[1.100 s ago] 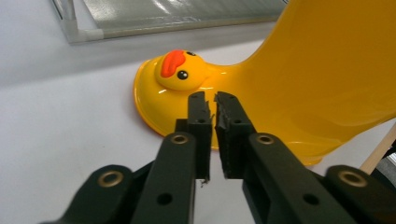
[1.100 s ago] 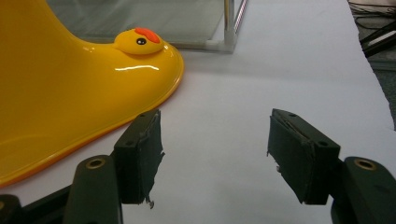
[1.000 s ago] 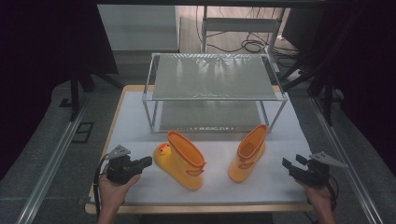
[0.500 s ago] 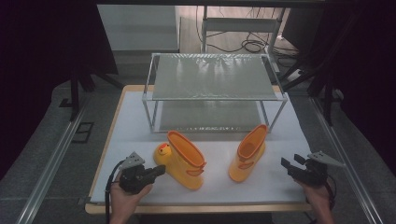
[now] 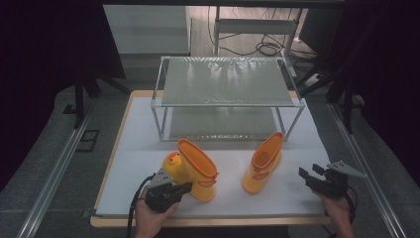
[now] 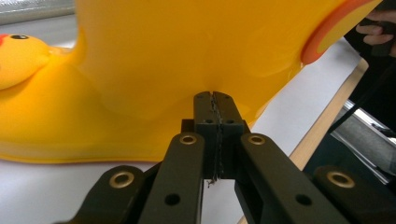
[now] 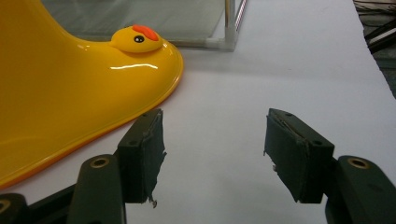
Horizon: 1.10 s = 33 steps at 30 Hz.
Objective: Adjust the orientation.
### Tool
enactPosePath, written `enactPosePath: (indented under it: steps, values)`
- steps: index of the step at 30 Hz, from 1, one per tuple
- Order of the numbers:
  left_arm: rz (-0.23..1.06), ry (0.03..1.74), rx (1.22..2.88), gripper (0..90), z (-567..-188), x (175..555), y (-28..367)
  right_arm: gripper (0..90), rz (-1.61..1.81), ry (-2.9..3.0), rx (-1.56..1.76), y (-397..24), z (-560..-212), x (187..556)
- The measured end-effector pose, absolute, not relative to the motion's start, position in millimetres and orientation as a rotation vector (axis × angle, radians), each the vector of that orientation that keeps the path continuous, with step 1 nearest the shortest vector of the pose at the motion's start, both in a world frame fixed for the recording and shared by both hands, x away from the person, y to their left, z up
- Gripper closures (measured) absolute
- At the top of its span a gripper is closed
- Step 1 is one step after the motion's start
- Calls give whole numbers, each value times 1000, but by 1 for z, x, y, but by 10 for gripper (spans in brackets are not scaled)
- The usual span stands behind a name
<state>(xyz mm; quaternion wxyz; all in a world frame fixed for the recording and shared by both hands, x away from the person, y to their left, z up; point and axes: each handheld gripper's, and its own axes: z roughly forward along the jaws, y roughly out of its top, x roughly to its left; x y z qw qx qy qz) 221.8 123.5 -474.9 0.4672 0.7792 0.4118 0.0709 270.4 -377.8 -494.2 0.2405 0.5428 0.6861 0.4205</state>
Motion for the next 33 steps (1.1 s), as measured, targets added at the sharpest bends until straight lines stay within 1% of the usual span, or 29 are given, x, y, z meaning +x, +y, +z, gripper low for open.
enactPosePath:
  steps: [12, 16, 21, 24, 33]
  values:
    - [164, 994, 1912, 900, -473, 215, 121, 372, 1151, 1870, 1490, -378, -495, 271]
    - [151, 965, 1927, 900, -472, 210, 112, 372, 1147, 1871, 1495, -379, -496, 271]
    - [145, 917, 1947, 900, -473, 203, 92, 372, 1147, 1870, 1495, -379, -495, 270]
    - [170, 911, 1945, 900, -476, 200, 80, 372, 1147, 1871, 1493, -379, -495, 270]
    - [300, 946, 1932, 900, -491, 203, 50, 372, 1150, 1871, 1490, -377, -496, 270]
